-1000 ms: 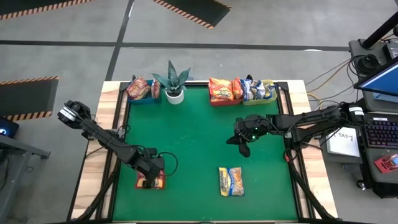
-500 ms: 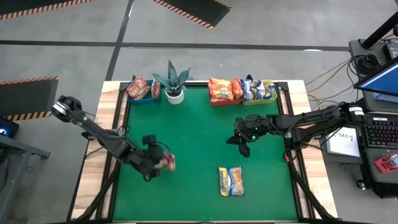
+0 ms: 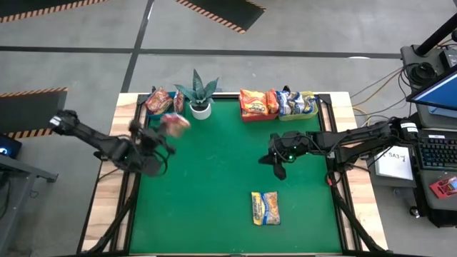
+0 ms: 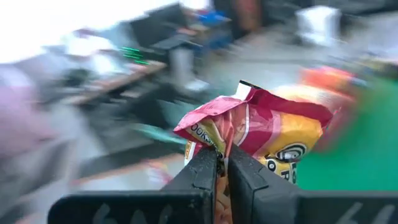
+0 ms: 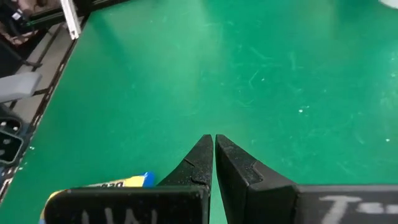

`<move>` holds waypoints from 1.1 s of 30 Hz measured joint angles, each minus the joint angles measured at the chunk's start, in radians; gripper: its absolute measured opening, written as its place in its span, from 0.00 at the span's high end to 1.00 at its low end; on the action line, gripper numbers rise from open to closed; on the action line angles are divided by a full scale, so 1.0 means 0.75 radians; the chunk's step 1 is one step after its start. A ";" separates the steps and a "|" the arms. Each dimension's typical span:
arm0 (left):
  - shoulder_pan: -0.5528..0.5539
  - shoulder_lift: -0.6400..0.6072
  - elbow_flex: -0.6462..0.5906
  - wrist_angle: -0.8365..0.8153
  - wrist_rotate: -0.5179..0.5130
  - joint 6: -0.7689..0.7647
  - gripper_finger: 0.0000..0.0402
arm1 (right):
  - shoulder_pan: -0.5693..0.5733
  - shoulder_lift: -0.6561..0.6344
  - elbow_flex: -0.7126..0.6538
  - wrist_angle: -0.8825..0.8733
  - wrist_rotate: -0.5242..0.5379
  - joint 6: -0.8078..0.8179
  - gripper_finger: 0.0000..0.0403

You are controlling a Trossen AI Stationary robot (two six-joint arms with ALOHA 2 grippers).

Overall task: Sort Maruchan noodles
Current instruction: Put the red noodle pack into the blue bin

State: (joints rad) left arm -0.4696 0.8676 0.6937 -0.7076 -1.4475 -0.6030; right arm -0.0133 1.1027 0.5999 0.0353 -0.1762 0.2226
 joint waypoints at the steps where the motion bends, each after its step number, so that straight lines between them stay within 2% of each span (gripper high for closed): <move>1: 0.042 -0.021 0.000 -0.011 -0.073 0.005 1.00 | 0.000 0.000 0.000 0.005 0.007 -0.001 0.98; 3: 0.146 -0.056 0.000 -0.013 -0.163 0.040 1.00 | 0.000 0.000 0.000 0.003 0.029 -0.001 0.98; 8: 0.562 -0.103 0.000 -0.015 -0.164 0.140 1.00 | 0.000 0.000 0.000 0.003 0.030 -0.016 0.98; 12: 0.938 -0.081 -0.001 0.011 -0.038 0.141 1.00 | 0.000 0.000 0.000 0.009 0.050 -0.019 0.98; 15: 1.208 -0.037 -0.001 0.087 0.173 0.200 1.00 | 0.000 0.000 0.000 0.009 0.100 -0.019 0.98; 21: 1.635 0.102 -0.001 0.399 0.890 0.443 0.97 | 0.000 0.001 0.000 0.009 0.105 -0.019 0.98; 22: 1.679 0.131 -0.001 0.453 0.962 0.462 0.97 | 0.000 0.000 0.000 0.009 0.105 -0.019 0.98; 23: 1.708 0.158 -0.001 0.500 0.979 0.472 0.97 | 0.000 0.001 -0.001 0.009 0.105 -0.019 0.98; 27: 1.663 0.244 0.002 0.543 0.826 0.453 0.99 | 0.000 0.001 -0.002 0.009 0.106 -0.019 0.98; 33: 1.664 0.351 -0.001 0.521 0.876 0.336 0.98 | 0.000 0.001 -0.004 0.008 0.125 -0.020 0.98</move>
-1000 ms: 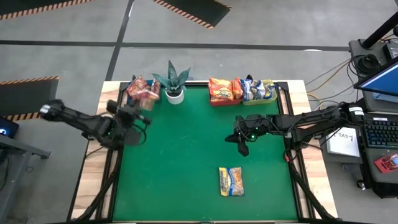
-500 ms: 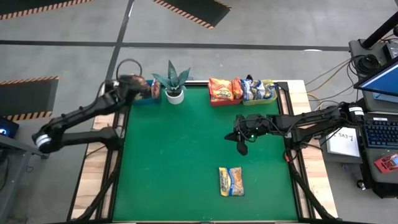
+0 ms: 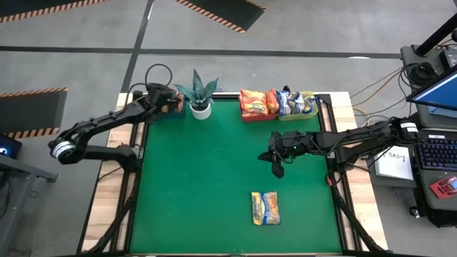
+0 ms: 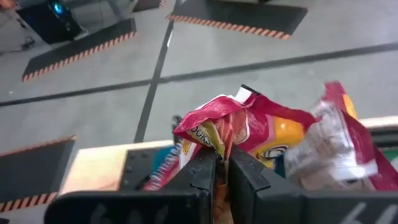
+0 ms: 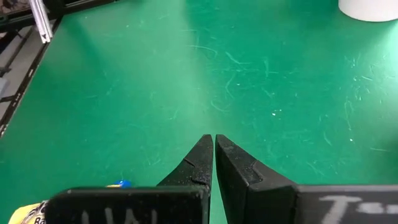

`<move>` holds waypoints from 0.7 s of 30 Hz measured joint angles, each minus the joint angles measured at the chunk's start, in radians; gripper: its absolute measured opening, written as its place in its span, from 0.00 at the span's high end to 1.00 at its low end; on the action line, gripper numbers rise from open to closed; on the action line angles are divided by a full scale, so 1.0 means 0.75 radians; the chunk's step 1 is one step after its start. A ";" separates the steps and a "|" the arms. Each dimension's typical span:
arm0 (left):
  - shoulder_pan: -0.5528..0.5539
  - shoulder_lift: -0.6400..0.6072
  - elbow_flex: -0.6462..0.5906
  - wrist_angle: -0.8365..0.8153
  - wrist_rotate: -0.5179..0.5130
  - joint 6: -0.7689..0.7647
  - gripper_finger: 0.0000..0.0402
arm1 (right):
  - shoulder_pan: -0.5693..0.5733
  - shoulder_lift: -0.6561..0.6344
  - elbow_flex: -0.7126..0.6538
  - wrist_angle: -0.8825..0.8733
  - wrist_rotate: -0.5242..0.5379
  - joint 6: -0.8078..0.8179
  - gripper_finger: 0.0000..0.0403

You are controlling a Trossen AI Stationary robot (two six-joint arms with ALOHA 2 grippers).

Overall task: Sort Maruchan noodles
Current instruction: Put the red noodle pack into the blue bin

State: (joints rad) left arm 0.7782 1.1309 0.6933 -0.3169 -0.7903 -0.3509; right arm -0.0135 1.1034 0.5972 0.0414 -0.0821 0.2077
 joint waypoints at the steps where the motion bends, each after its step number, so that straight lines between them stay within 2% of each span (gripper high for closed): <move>1: -0.002 0.025 0.000 0.009 0.000 -0.011 0.98 | 0.000 0.000 -0.001 0.000 0.003 0.000 0.98; 11: -0.004 0.201 0.001 0.081 -0.004 -0.068 0.95 | 0.000 0.000 -0.004 -0.001 0.006 0.001 0.98; 21: -0.027 0.186 0.002 -0.016 -0.004 -0.079 0.94 | 0.000 0.000 -0.004 -0.001 0.006 0.000 0.98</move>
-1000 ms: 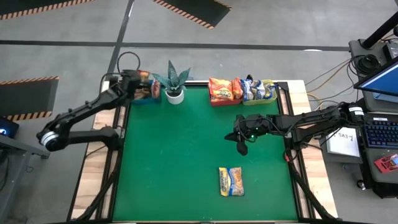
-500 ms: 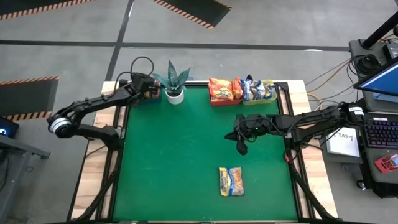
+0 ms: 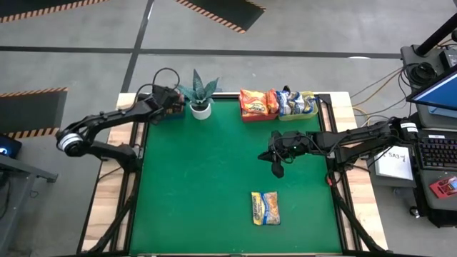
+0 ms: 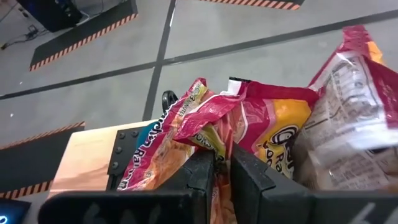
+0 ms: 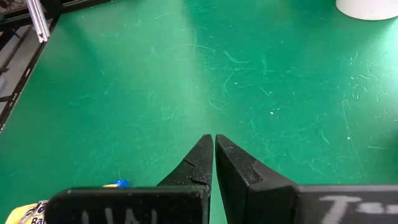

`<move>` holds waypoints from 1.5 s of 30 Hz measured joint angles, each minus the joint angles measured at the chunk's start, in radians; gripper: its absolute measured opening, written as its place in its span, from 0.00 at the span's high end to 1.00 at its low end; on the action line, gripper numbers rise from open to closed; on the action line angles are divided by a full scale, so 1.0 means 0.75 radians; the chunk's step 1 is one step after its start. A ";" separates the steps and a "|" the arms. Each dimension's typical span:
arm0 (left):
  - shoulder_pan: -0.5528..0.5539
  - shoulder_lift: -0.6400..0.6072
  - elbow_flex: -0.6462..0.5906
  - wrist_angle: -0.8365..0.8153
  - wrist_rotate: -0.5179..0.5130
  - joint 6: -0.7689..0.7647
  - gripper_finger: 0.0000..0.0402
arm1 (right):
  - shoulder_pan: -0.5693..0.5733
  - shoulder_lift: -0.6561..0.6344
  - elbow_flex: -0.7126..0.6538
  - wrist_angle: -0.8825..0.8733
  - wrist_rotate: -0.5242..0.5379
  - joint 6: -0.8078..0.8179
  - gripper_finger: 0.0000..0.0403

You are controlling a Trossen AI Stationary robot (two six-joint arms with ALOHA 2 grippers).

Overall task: Sort Maruchan noodles
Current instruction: Put the red noodle pack into the blue bin, then put the blue noodle pack into the yellow bin

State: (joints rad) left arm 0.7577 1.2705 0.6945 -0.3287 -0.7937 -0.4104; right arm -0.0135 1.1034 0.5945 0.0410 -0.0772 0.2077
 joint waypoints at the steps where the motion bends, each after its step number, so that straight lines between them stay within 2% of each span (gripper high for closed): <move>1: -0.007 -0.012 -0.001 -0.012 -0.001 0.003 0.94 | 0.000 0.000 0.000 0.000 0.000 0.000 0.98; 10: -0.041 -0.151 -0.001 -0.096 0.027 0.036 0.94 | 0.000 0.000 0.000 0.001 0.002 0.001 0.98; 13: -0.041 -0.170 -0.001 -0.106 0.037 0.046 0.90 | 0.000 0.000 0.000 0.002 0.002 0.001 0.98; 20: -0.054 -0.172 -0.001 -0.111 0.059 0.047 0.67 | 0.000 0.000 0.000 0.002 0.002 0.037 0.98; 25: -0.141 -0.235 -0.001 -0.178 0.061 0.057 0.52 | 0.000 -0.001 0.033 0.000 0.002 0.057 0.98; 29: -0.289 -0.315 -0.001 -0.276 0.080 0.034 0.47 | 0.000 -0.001 0.092 -0.047 -0.001 0.155 0.98; 33: -0.513 -0.382 -0.001 -0.291 0.184 -0.003 0.47 | 0.000 0.001 0.184 -0.247 -0.018 0.301 0.98; 37: -0.798 -0.406 -0.001 -0.277 0.235 -0.030 0.49 | 0.026 0.027 0.249 -0.429 -0.168 0.470 0.98; 45: -1.322 -0.352 -0.001 -0.103 0.238 -0.053 0.51 | 0.182 0.099 0.309 -0.460 -0.351 0.827 0.98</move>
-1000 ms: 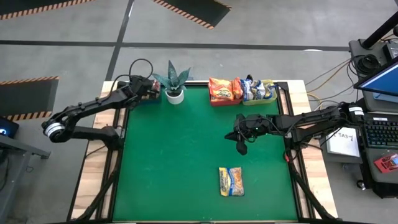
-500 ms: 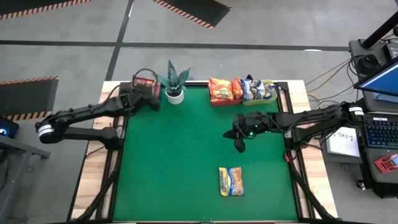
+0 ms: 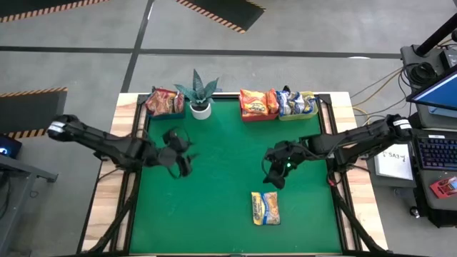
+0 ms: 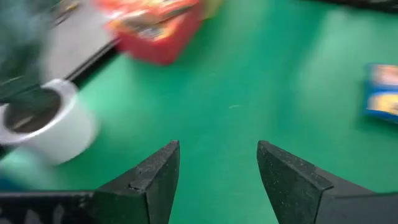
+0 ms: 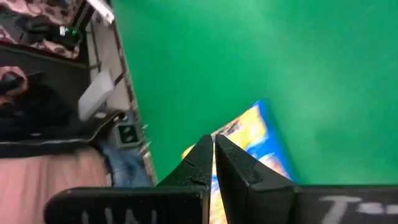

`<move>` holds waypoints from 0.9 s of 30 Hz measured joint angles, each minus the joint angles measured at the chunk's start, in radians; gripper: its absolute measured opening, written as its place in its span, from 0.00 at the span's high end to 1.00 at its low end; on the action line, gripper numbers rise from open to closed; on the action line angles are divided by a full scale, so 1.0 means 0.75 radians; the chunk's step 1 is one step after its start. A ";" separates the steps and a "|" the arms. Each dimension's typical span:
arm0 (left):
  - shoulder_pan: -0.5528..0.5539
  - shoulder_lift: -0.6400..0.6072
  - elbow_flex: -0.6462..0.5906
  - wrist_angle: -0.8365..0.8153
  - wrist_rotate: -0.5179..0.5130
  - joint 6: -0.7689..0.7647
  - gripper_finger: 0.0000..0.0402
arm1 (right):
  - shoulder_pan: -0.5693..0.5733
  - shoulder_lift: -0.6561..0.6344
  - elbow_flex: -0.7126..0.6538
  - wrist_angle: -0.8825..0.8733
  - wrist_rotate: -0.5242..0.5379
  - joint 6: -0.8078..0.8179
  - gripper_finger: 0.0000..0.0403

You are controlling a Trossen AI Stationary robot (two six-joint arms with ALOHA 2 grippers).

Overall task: Sort Maruchan noodles
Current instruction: Put the blue noodle pack into the yellow bin

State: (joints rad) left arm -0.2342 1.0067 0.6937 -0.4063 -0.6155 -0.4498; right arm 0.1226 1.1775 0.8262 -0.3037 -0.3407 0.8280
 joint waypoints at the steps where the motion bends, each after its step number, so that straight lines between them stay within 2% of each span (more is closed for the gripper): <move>1: -0.047 0.015 0.000 0.043 -0.001 0.016 0.51 | 0.024 0.015 0.021 -0.016 -0.006 0.035 0.98; 6: -0.197 0.076 0.000 0.230 -0.004 0.171 0.51 | 0.138 0.109 0.170 -0.203 -0.009 0.158 0.98; 12: -0.218 0.115 0.000 0.319 -0.006 0.227 0.51 | 0.311 0.290 0.281 -0.461 0.069 0.108 0.98; 18: -0.218 0.141 0.000 0.328 -0.006 0.223 0.51 | 0.433 0.456 0.274 -0.377 0.150 -0.055 0.98; 27: -0.218 0.201 -0.001 0.392 -0.007 0.193 0.51 | 0.405 0.548 0.226 -0.139 0.211 -0.273 0.98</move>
State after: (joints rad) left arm -0.3977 1.1577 0.6933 -0.1126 -0.6205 -0.3048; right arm 0.4266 1.5889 0.9954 -0.4077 -0.1822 0.6232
